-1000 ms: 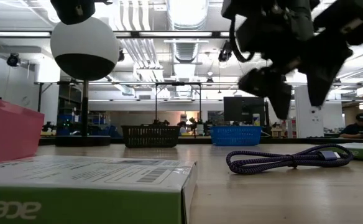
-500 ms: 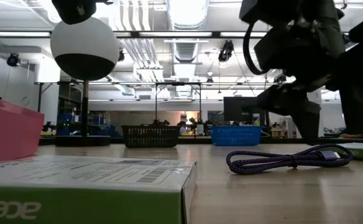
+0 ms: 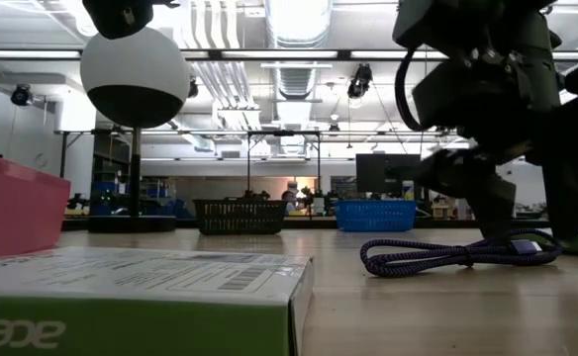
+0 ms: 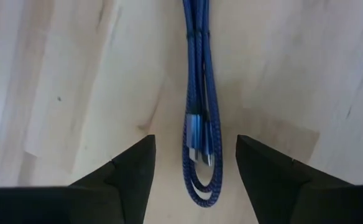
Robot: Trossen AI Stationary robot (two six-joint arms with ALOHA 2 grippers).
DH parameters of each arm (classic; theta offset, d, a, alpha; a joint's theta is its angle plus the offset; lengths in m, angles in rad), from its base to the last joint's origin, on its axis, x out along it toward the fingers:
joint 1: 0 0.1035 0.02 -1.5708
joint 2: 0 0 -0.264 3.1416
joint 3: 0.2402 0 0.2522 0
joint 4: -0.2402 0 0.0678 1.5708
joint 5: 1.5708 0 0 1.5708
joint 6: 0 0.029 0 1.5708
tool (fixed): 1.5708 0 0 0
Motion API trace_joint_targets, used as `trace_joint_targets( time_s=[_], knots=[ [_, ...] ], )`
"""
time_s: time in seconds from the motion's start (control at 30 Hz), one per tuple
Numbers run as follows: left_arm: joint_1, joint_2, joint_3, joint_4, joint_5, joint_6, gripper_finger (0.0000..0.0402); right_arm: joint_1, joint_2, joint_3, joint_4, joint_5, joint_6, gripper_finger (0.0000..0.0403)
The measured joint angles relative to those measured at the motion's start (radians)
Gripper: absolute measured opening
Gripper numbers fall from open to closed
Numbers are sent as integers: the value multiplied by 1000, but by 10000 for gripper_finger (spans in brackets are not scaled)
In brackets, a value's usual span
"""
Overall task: Pick and place items into bin
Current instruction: Put the violet patterned charger cable into the light pink bin
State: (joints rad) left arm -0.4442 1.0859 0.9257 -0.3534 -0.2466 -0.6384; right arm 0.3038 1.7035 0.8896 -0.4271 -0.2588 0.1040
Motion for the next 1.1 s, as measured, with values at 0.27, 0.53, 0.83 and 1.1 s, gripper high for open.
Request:
trace_joint_targets(
  time_s=[0.27,0.53,0.83,1.1],
  knots=[
    [0,0,0,0,0,0,210,-1,-1,-32,14,1,21,161],
    [0,0,0,-1,0,1,210,-1,0,-30,27,-1,35,88],
    [0,0,0,-8,0,1,210,0,0,-29,30,-11,80,10],
    [0,0,0,-48,-1,0,210,-3,-3,-14,41,-37,151,9]
  ],
)
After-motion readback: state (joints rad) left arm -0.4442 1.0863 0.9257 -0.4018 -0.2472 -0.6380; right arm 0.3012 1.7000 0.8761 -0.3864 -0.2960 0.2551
